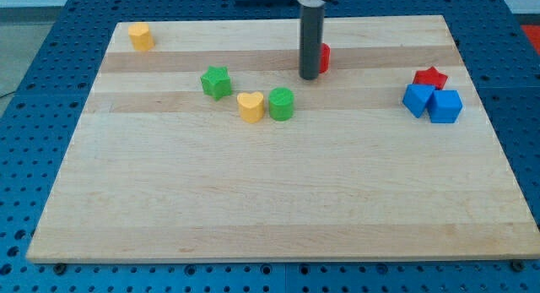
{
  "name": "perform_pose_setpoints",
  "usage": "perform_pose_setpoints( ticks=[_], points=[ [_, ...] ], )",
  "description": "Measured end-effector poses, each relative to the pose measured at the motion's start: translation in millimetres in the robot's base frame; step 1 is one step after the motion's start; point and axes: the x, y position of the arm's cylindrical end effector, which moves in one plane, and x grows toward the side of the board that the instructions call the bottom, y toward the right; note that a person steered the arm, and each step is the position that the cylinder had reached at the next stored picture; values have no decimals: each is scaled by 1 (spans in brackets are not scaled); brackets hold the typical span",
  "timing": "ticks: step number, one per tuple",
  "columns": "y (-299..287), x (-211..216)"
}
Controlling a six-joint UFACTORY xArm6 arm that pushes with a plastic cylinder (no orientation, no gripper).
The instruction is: Place the red circle right to the yellow hexagon
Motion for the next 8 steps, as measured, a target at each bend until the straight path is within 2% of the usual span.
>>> perform_pose_setpoints(
  ticks=[1,2,3,4,5,6,7,8],
  points=[
    [48,-2],
    [43,-30],
    [-18,-49],
    [-45,-48],
    [-32,-19],
    [-44,2],
    [-94,1],
    [-103,-43]
  ],
)
